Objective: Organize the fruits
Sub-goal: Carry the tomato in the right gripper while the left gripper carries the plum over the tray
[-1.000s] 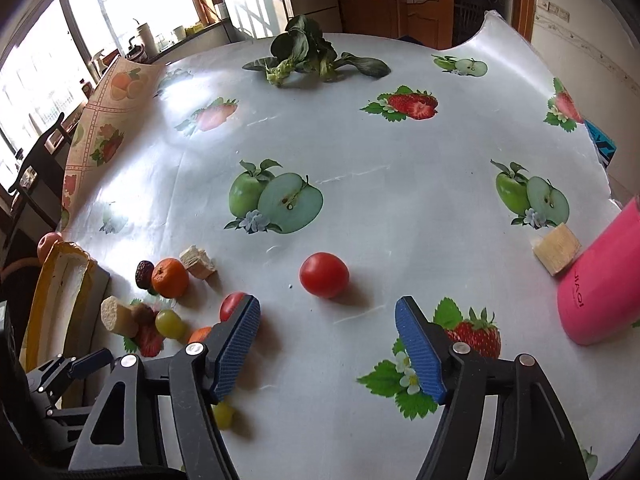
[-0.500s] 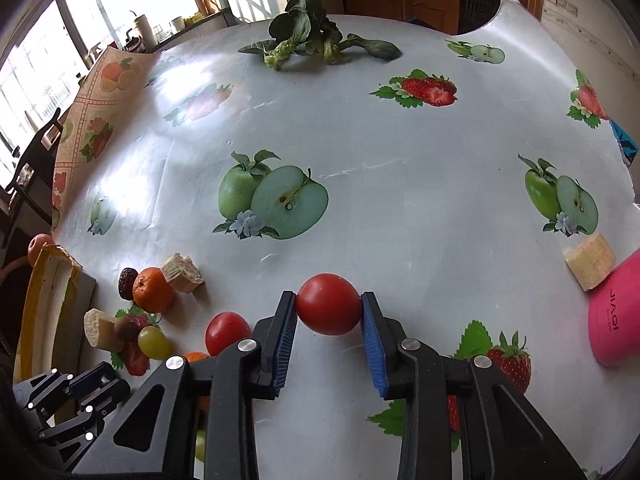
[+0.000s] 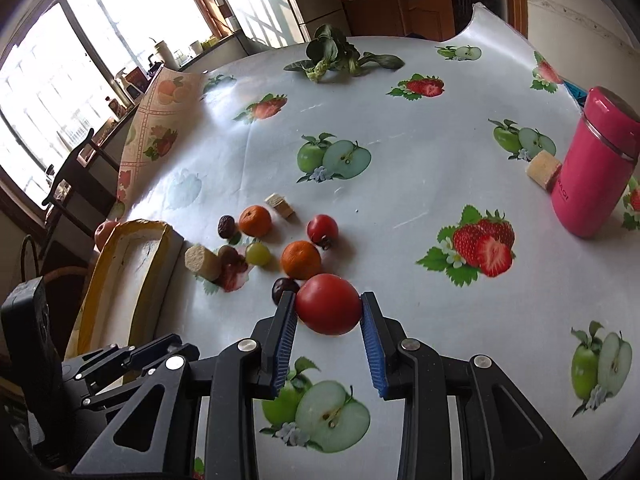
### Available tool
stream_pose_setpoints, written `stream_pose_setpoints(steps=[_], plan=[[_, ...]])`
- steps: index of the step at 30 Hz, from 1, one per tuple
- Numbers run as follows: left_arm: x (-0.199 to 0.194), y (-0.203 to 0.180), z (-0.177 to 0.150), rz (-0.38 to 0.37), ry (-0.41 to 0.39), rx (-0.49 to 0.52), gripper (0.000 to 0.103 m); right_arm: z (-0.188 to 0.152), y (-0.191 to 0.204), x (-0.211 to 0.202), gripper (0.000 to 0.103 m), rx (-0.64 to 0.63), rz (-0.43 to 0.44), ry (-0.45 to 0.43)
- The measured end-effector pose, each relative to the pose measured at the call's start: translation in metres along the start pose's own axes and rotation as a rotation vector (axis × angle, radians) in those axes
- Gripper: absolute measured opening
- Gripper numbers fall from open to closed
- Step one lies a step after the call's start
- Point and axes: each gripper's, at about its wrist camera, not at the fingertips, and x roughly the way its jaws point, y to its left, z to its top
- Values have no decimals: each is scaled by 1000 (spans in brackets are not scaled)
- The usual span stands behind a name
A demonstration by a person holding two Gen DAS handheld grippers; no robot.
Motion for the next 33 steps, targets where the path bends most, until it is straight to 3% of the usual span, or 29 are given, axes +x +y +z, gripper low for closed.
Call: stream_pose_setpoints(steps=[13, 33], plan=[[-54, -3, -5, -19, -76, 73, 21, -60, 59, -38, 33, -51, 22, 23], [-74, 34, -18, -35, -113, 40, 21, -76, 107, -40, 33, -68, 37, 32]])
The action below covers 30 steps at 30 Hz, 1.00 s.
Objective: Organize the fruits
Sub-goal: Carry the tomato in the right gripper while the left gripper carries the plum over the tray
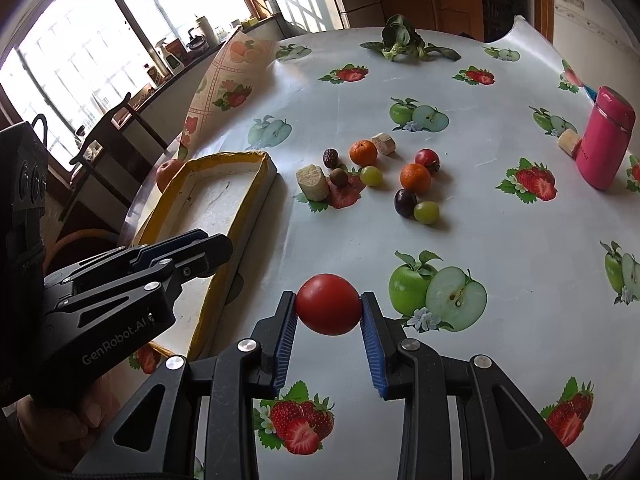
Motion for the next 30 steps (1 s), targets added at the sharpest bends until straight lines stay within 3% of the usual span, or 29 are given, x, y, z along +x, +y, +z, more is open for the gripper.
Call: stream_pose_setpoints(steps=[30], plan=[[-7, 38, -4, 34, -14, -69, 21, 5, 25, 16, 33, -66, 31, 25]])
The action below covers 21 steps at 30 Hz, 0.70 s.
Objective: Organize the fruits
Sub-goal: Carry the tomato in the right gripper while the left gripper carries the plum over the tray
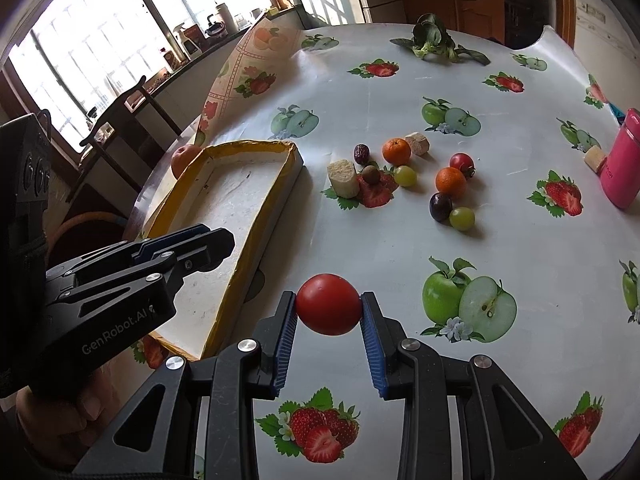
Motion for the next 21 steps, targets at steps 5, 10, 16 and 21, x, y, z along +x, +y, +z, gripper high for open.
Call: stream_pose_setpoints(steps=[5, 10, 16, 21], plan=[[-5, 19, -1, 27, -7, -31, 21, 3, 12, 4, 33, -25, 26, 1], [-8, 44, -4, 67, -5, -69, 21, 10, 26, 7, 33, -54, 54, 2], [-11, 77, -13, 117, 9, -123, 21, 24, 49, 12, 33, -91, 101, -16], [-9, 107, -19, 143, 22, -183, 21, 35, 75, 28, 33, -129, 149, -2]])
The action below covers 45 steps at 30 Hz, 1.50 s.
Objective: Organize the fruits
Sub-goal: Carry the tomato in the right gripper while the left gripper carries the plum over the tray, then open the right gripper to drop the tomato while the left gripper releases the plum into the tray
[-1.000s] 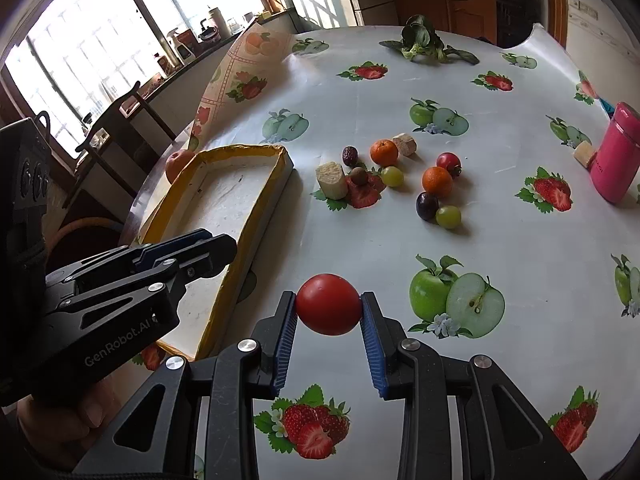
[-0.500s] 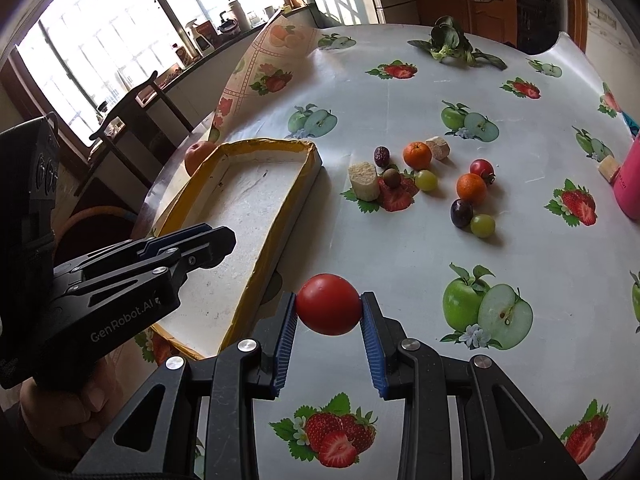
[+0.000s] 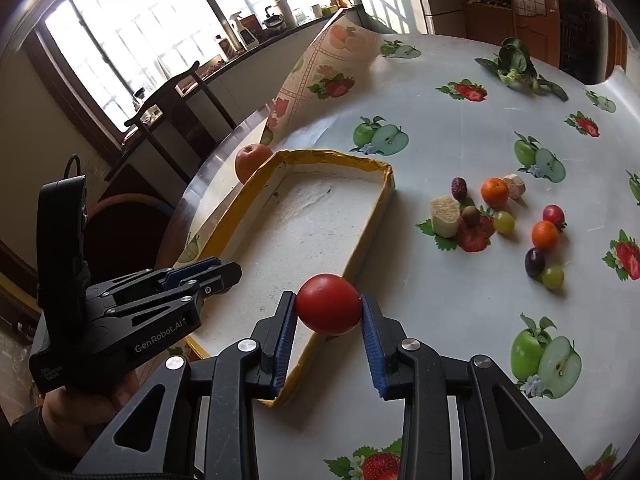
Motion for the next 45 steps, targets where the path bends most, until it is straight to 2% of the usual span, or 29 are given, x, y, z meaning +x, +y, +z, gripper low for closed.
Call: stream_pose_setpoints(steps=[7, 16, 21, 25, 28, 30, 31, 32, 33, 45], plan=[[15, 23, -11, 22, 39, -36, 21, 7, 34, 48, 33, -86, 82, 64], [39, 33, -29, 18, 103, -61, 21, 9, 44, 113, 33, -129, 82, 169], [53, 34, -35, 34, 133, -47, 21, 9, 44, 137, 33, -149, 71, 212], [60, 40, -40, 17, 151, -79, 21, 8, 40, 150, 34, -152, 62, 245], [60, 41, -40, 19, 151, -77, 23, 7, 41, 150, 34, -163, 58, 245], [60, 40, -40, 30, 151, -77, 27, 8, 43, 150, 42, -177, 59, 243], [60, 40, -40, 32, 153, -79, 32, 8, 44, 149, 48, -180, 58, 241], [59, 40, -40, 41, 152, -83, 47, 9, 44, 147, 51, -180, 58, 238], [57, 40, -40, 46, 145, -86, 56, 9, 44, 145, 54, -178, 61, 231], [29, 21, -35, 41, 93, -60, 56, 13, 20, 77, 53, -83, 73, 115]])
